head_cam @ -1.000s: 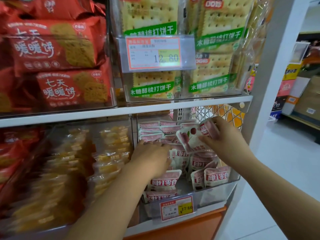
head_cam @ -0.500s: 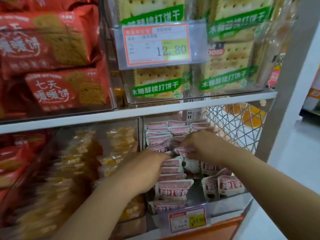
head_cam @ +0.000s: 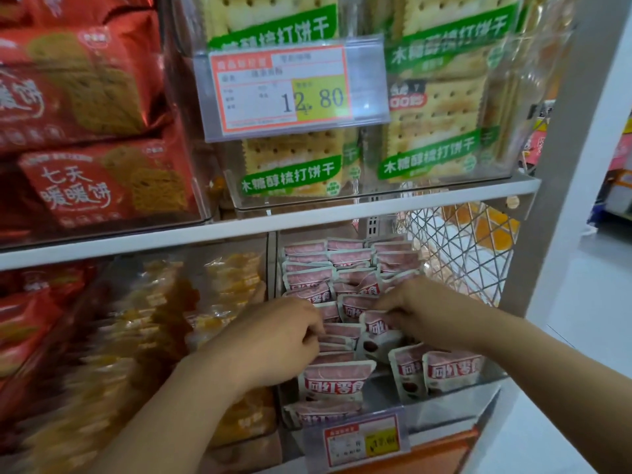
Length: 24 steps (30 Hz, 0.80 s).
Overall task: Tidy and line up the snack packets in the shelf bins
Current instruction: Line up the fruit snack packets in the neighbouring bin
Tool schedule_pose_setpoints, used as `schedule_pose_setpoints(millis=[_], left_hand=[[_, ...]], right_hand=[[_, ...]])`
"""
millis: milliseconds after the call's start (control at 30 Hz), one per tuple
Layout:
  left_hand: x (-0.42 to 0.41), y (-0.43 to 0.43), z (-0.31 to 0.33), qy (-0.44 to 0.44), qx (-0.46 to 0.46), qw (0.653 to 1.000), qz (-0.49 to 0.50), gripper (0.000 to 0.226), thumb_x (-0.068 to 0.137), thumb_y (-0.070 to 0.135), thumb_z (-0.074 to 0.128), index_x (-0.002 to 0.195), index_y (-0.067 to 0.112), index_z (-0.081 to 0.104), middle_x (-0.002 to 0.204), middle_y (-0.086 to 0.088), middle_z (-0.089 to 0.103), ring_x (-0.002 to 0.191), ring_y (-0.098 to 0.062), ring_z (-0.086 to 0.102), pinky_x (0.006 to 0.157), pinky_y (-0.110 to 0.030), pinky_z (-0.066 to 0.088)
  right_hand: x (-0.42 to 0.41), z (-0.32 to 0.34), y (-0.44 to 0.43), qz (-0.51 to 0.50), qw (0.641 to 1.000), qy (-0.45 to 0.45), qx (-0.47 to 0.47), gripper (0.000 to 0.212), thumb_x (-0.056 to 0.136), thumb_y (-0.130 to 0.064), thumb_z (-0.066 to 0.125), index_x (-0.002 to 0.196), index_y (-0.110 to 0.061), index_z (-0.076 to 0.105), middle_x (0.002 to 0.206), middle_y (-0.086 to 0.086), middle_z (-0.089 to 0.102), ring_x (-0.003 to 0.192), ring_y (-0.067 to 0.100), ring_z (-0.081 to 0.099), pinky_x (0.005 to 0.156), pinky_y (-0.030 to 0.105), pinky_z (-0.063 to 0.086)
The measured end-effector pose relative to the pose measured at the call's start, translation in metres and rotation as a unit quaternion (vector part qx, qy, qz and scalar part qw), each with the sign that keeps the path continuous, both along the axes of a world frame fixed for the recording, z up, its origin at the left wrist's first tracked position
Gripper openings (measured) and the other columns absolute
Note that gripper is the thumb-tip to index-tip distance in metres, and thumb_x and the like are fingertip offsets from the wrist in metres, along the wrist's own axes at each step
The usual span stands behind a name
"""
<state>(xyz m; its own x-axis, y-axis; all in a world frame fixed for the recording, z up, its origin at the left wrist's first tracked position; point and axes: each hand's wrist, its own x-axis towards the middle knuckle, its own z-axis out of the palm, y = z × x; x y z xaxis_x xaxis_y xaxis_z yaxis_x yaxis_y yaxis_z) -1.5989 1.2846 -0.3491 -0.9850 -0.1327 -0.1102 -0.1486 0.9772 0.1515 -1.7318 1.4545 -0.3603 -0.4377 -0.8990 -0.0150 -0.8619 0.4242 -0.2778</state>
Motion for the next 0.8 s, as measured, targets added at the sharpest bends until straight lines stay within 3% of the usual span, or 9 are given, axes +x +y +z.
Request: schedule_pose_setpoints(millis=[67,133,167,233,333,433,533,633,800], left_hand=[[0.000,0.004,0.001,-0.001,-0.018,1.000,0.011,0.023,0.095,0.030,0.041,0.102,0.032,0.063,0.110,0.018,0.061,0.105,-0.003,0.051,0.116,-0.047,0.013],[0.000,0.009,0.003,0.001,-0.022,1.000,0.021,0.026,0.098,0.032,0.034,0.107,0.034,0.058,0.108,0.016,0.062,0.106,-0.004,0.052,0.118,-0.047,0.002],[0.000,0.011,0.004,0.006,-0.021,0.999,0.024,0.028,0.099,0.034,0.030,0.114,0.036,0.053,0.110,0.016,0.062,0.108,-0.005,0.053,0.118,-0.047,-0.002],[-0.001,0.015,0.004,0.015,-0.033,0.999,0.023,0.035,0.100,0.036,0.024,0.127,0.039,0.045,0.117,0.015,0.062,0.114,-0.006,0.053,0.117,-0.048,-0.009],[-0.005,0.017,0.000,0.002,-0.079,0.997,-0.006,0.043,0.099,0.040,0.020,0.131,0.040,0.049,0.127,0.013,0.056,0.123,-0.010,0.047,0.113,-0.052,-0.018],[-0.006,0.018,-0.004,-0.017,-0.077,0.997,-0.023,0.042,0.098,0.043,0.023,0.125,0.042,0.056,0.127,0.008,0.050,0.125,-0.013,0.042,0.111,-0.054,-0.019],[-0.007,0.018,-0.005,-0.029,-0.076,0.996,-0.028,0.040,0.098,0.045,0.027,0.130,0.043,0.050,0.154,0.003,0.025,0.143,-0.016,0.019,0.111,-0.055,-0.020],[-0.009,0.015,-0.005,-0.044,-0.086,0.995,-0.036,0.041,0.096,0.047,0.031,0.133,0.044,0.046,0.160,0.001,-0.003,0.147,-0.015,-0.002,0.111,-0.056,-0.019],[-0.012,0.013,-0.007,-0.055,-0.099,0.993,-0.040,0.040,0.093,0.046,0.032,0.129,0.042,0.050,0.150,0.006,0.035,0.141,-0.017,0.025,0.109,-0.058,-0.021]], right_hand=[[0.004,-0.004,-0.005,-0.002,0.999,0.032,0.012,0.019,0.092,-0.015,0.053,0.100,-0.019,0.070,0.091,0.000,0.068,0.081,0.015,0.059,0.074,0.027,0.044],[0.008,-0.010,-0.007,0.018,0.998,0.036,0.050,0.023,0.093,-0.013,0.049,0.079,-0.022,0.066,0.075,-0.002,0.060,0.068,0.011,0.051,0.071,0.025,0.034],[0.010,-0.008,-0.006,0.029,0.997,0.014,0.072,0.028,0.094,-0.015,0.047,0.071,-0.024,0.059,0.072,-0.003,0.057,0.063,0.008,0.047,0.071,0.024,0.031],[0.006,0.002,-0.001,0.038,0.993,-0.065,0.090,0.024,0.098,-0.024,0.046,0.082,-0.025,0.065,0.085,-0.004,0.063,0.069,0.006,0.052,0.069,0.025,0.037],[-0.009,0.015,0.001,-0.017,0.992,-0.121,-0.042,0.023,0.095,-0.023,0.052,0.110,-0.019,0.068,0.103,-0.019,0.064,0.088,-0.007,0.058,0.073,0.003,0.039],[-0.022,0.012,-0.009,-0.078,0.983,-0.040,-0.162,0.021,0.090,-0.022,0.060,0.109,-0.020,0.070,0.109,-0.008,0.068,0.092,0.004,0.062,0.081,0.016,0.044],[-0.028,-0.004,-0.019,-0.045,0.995,0.053,-0.066,0.024,0.088,-0.035,0.059,0.110,-0.035,0.068,0.121,-0.005,0.062,0.112,0.019,0.053,0.099,0.032,0.033],[-0.032,-0.006,-0.017,-0.012,0.999,0.025,0.025,0.018,0.087,-0.050,0.053,0.076,-0.049,0.068,0.137,-0.013,0.049,0.126,0.022,0.036,0.106,0.046,0.023],[-0.034,-0.001,-0.005,0.062,0.987,0.060,0.135,0.026,0.089,-0.050,0.049,0.094,-0.037,0.070,0.098,-0.020,0.060,0.104,0.015,0.045,0.100,0.039,0.026]])
